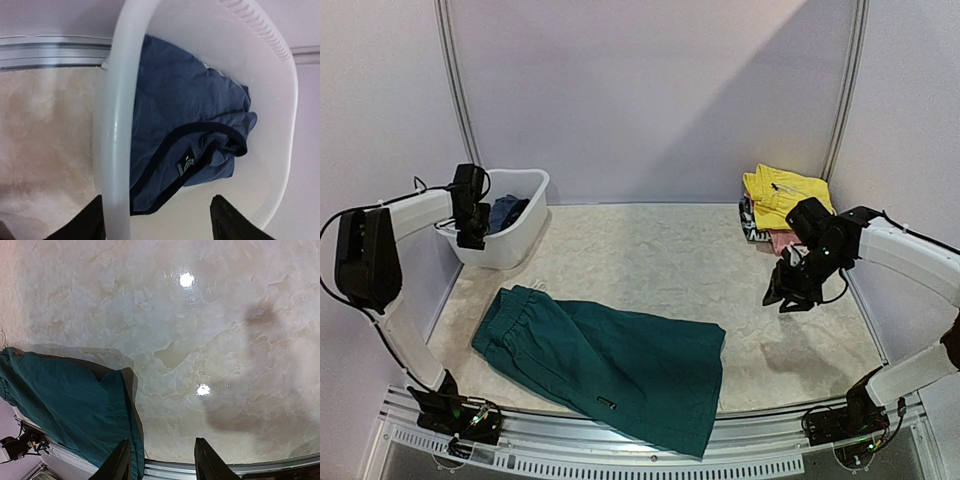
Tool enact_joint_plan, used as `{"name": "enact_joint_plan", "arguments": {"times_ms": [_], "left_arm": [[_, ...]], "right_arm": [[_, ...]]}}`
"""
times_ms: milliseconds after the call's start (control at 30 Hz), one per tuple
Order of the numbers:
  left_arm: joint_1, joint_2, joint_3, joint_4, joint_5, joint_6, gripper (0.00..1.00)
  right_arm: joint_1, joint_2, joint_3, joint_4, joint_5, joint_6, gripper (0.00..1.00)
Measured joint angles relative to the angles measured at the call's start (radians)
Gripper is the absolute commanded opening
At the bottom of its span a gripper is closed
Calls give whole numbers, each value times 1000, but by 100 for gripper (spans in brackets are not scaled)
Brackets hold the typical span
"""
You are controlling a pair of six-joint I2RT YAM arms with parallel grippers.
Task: Fold and stack the mixed laundry pile
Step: Move the bin to the corner of the board, then pick up the rectangle-folded shorts from the center of the board.
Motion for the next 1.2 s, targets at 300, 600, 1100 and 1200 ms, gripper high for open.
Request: {"name": "enact_joint_plan", "arguments": {"times_ms": [300, 600, 1100, 1200], "left_arm": [[59, -245, -100, -71, 60, 105, 98], [100, -584, -238, -239, 150, 394, 93], [69, -1007, -463, -654, 423, 716, 73], [51, -1048, -518, -687, 465, 725, 69]], "right_arm": [[72, -21, 6, 3, 6, -30, 57], [308, -85, -21, 66, 43, -34, 67], [669, -120, -234, 266, 69, 99, 69], [711, -120, -263, 293, 72, 141, 69]]}}
